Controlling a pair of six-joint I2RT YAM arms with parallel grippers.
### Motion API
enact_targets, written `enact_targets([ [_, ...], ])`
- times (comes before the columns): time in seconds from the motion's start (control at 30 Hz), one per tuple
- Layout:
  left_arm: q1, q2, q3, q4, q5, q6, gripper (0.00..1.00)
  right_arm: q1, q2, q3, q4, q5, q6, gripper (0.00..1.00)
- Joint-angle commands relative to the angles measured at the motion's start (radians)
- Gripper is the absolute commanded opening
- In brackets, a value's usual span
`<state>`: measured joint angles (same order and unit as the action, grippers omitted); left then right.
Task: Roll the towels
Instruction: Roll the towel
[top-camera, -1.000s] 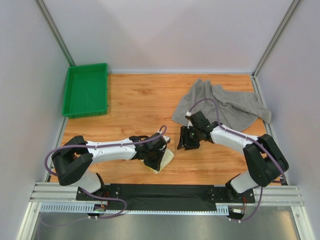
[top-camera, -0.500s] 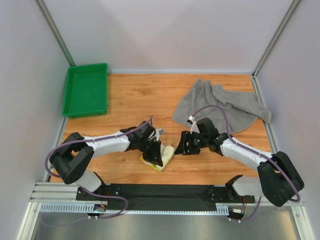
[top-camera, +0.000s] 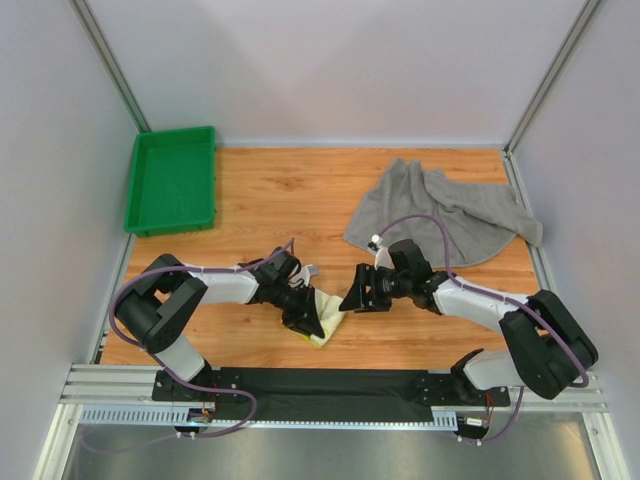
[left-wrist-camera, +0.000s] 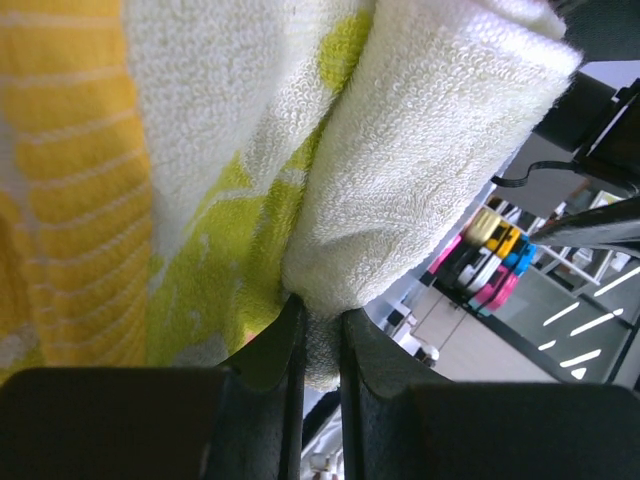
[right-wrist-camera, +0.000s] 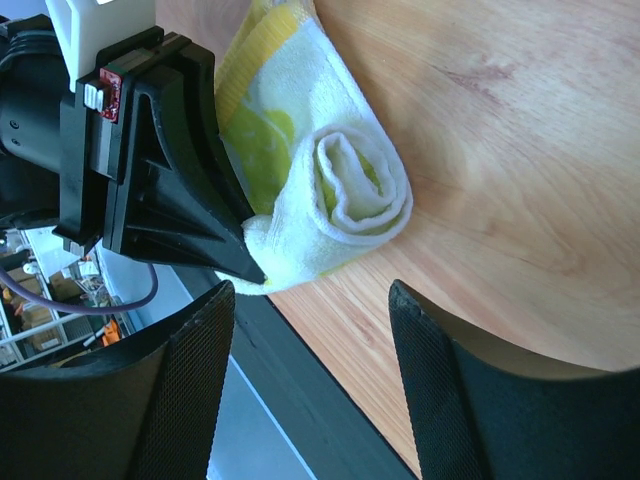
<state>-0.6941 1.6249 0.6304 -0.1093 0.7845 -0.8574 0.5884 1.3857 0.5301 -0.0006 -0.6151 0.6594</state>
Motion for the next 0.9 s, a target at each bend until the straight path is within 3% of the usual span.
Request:
enact_targets([
  [0.0, 0.021, -0.003, -0.009, 0.063, 0.044, -0.04, 0.0, 0.008, 0.042, 0.027, 0.063, -0.003, 0.005, 0.64],
  [0.57, 0.034, 0.039, -0.055, 0.161, 0.059, -0.074, 0.0, 0.042, 0.248, 0.064, 0.192, -0.023, 0.032, 0.61],
  [0.67, 0.036, 0.036, -0.063, 0.181, 0.062, -0.083, 0.0, 0.05, 0.269, 0.07, 0.202, -0.026, 0.037, 0.54],
  [0.77, 0.036, 0.033, -0.069, 0.207, 0.068, -0.094, 0.0, 0.057, 0.297, 0.085, 0.194, -0.025, 0.042, 0.42],
  [0.87, 0.036, 0.018, -0.066, 0.186, 0.053, -0.082, 0.1, 0.062, 0.314, 0.094, 0.177, -0.015, 0.045, 0.3],
])
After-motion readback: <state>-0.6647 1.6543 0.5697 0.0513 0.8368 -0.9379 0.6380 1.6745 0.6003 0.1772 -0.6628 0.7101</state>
